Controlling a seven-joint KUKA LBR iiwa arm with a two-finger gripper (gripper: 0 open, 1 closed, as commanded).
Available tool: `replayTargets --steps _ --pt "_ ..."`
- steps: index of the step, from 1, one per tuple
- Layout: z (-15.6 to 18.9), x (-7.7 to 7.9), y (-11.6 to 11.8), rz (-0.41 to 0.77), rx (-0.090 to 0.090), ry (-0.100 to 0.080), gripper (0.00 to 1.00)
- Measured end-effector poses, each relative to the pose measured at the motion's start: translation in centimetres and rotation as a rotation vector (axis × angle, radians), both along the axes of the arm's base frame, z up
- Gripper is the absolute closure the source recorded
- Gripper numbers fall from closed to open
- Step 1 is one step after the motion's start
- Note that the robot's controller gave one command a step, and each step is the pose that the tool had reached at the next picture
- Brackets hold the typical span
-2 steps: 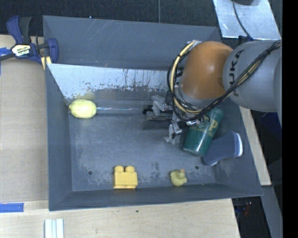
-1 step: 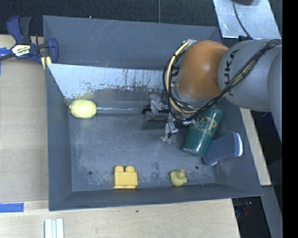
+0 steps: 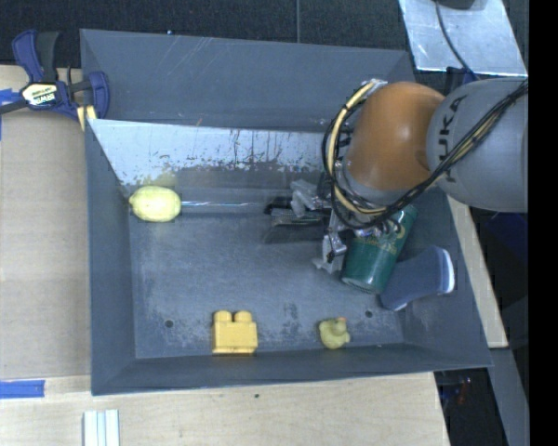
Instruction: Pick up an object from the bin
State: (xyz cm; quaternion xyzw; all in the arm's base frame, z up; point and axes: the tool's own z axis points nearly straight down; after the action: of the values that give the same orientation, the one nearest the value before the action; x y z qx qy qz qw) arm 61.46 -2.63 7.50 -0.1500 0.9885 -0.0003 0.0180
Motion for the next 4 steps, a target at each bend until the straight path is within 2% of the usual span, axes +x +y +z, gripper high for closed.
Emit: replayTargets --steps 1,2,3,4 --pt "0.2 1.4 0.4 -0.021 -0.009 0.002 1.00" --pt "0.2 1.4 0.4 -0.021 -0.008 0.002 1.00" --pt "5.0 -0.1 1.8 -0.002 -0.005 0.008 1.00" --pt "8.4 -0.1 1.9 0.004 -0.006 0.003 1.00"
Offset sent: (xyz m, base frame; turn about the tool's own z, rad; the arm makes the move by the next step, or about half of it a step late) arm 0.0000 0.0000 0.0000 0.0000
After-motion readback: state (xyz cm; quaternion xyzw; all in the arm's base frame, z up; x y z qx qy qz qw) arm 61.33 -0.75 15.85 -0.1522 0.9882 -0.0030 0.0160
